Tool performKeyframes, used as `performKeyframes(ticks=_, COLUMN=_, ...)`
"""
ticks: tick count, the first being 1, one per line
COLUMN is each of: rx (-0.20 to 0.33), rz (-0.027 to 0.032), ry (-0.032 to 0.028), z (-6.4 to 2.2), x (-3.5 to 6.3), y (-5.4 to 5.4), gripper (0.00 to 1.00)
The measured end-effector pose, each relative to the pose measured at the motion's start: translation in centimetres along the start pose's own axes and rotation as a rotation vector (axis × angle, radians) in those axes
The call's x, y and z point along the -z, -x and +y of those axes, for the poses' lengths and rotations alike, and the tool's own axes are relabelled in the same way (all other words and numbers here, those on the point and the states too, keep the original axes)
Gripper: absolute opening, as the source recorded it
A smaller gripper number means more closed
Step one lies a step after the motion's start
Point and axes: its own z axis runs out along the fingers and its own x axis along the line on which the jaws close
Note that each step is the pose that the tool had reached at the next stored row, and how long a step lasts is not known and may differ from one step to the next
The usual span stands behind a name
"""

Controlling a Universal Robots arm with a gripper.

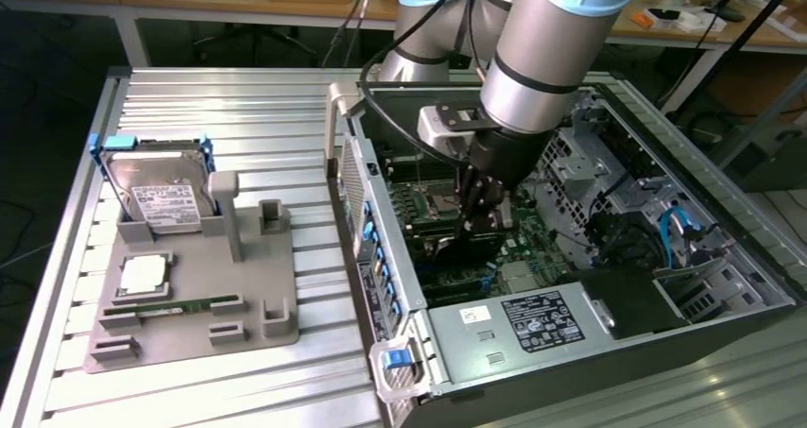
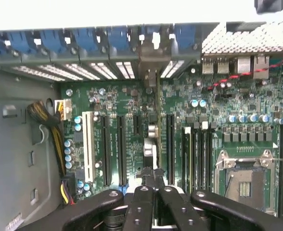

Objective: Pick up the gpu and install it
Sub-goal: 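Press down on the gpu until it lock into place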

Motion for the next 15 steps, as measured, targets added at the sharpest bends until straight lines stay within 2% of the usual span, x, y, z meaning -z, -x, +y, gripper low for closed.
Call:
performKeyframes(ticks=3, rx=0.0, rz=0.0, ry=0.0004, z=0.62, x=0.11, y=0.1, gripper=0.11)
performKeyframes(ticks=6, rx=0.0, rz=0.0004, ry=0.0042, z=1.16, x=0.46, y=0.1, gripper=0.11)
performKeyframes(ticks=8, rx=0.0, rz=0.0004, ry=0.0118, z=1.59, x=0.99, y=0.0, gripper=0.11)
performKeyframes(ticks=11, rx=0.001, rz=0.0003, ry=0.0241, z=2.12, x=1.22, y=0.1, gripper=0.11)
performKeyframes(ticks=13, rx=0.001, rz=0.0008, ry=0.0361, z=2.43, x=1.27, y=0.2, gripper=0.11)
performKeyframes(ticks=15, rx=0.001, rz=0.0012, ry=0.0512, z=2.84, x=1.32, y=0.3, gripper=0.11)
